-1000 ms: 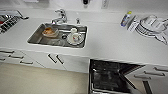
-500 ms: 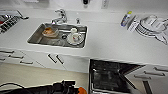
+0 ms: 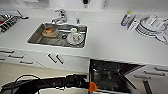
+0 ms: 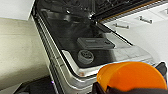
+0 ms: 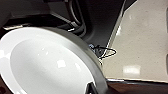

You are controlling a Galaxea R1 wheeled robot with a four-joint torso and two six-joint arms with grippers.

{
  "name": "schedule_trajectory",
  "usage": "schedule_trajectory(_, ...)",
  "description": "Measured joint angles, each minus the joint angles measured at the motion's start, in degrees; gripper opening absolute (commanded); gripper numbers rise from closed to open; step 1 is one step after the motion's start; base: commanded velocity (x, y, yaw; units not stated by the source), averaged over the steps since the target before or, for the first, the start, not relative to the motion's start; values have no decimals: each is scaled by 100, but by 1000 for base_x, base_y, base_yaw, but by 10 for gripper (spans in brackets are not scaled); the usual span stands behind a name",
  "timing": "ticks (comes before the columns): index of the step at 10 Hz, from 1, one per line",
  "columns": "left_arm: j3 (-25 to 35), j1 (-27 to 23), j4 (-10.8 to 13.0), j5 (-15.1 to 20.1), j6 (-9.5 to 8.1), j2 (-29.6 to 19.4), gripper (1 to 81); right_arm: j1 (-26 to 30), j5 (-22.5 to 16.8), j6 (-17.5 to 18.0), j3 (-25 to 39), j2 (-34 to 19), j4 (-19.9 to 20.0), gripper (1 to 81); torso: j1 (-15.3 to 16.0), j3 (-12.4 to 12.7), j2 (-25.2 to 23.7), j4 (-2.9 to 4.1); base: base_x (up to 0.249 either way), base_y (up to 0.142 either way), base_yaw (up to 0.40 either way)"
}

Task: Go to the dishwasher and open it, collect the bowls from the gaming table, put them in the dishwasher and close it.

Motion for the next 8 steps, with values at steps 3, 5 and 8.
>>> schedule_trajectory(3, -118, 33, -38, -712, 2, 226, 10, 24, -5, 9, 0, 0, 10, 10, 0, -2, 2, 0, 0, 0, 0)
schedule_trajectory(5, -388, 18, -73, -1971, 2, 369, 10, 27, -2, 13, 0, 2, 16, 10, 0, -2, 2, 0, 0, 0, 0)
schedule_trajectory(8, -855, -20, -121, -3033, 0, 920, 10, 24, -2, 20, 0, 4, 21, 10, 2, -2, 2, 0, 0, 0, 0)
